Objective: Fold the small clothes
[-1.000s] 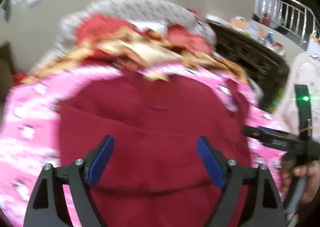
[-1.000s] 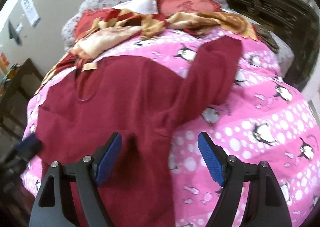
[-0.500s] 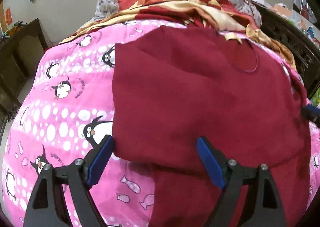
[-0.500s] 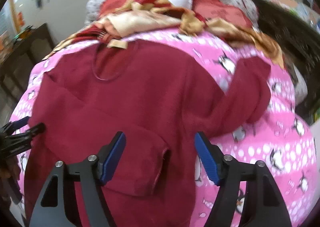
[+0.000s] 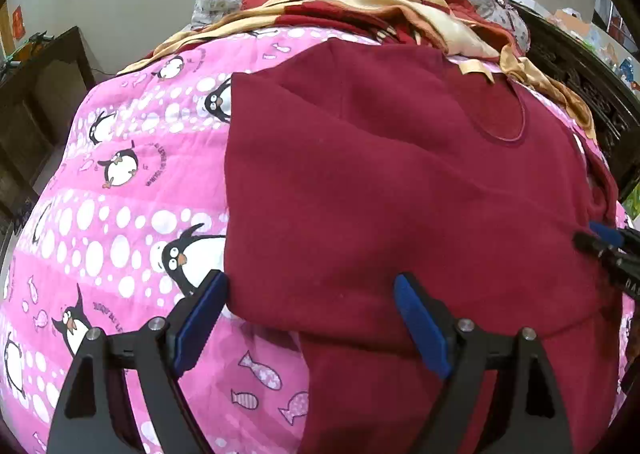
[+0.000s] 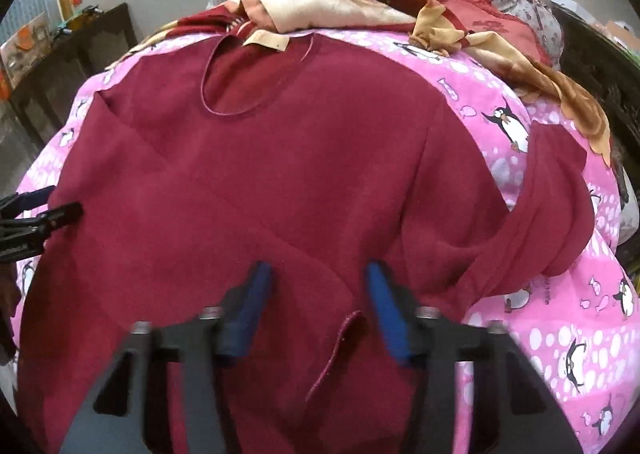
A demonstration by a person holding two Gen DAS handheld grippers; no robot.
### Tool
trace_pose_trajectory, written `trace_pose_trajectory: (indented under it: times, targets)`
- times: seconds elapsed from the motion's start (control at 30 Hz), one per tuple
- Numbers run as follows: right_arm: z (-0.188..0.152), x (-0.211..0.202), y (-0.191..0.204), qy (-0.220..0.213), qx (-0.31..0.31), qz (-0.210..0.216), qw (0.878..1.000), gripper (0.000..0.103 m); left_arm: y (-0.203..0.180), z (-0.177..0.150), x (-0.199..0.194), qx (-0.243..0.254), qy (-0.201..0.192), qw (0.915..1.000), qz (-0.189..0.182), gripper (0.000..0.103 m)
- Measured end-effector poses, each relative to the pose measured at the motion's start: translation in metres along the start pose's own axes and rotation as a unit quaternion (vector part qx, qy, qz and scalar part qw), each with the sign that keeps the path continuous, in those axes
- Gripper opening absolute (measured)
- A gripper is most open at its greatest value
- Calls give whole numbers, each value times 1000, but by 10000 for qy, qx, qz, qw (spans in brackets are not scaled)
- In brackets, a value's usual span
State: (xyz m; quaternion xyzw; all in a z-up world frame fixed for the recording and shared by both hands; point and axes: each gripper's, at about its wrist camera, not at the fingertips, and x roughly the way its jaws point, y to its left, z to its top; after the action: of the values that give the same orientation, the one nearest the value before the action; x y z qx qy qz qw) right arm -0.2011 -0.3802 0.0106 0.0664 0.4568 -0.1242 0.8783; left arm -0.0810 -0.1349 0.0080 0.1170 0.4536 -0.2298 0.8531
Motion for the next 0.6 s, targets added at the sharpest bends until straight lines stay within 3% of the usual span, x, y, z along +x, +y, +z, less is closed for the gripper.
trace_pose_trajectory:
  times: [0.03, 0.07, 0.37, 0.47, 0.6]
  targets:
    - [1, -3, -2, -51, 13, -60, 10000, 33, -1, 1, 0, -11, 1, 10000, 23, 89]
    - [1, -6, -4, -99, 54, -83, 9999, 28, -1, 2, -2, -44, -8, 10000, 49, 89]
    - [5, -33, -8, -350, 180, 168, 9991, 25, -7, 14, -25, -121, -353, 9993, 28, 88]
    - [6, -34, -10, -363, 146, -67, 9992, 24, -10, 17, -30, -108, -456, 9989, -13, 89]
    - [3, -23, -7, -263, 37, -470, 9985, 24, -16, 13, -13, 0, -242, 9997, 49, 89]
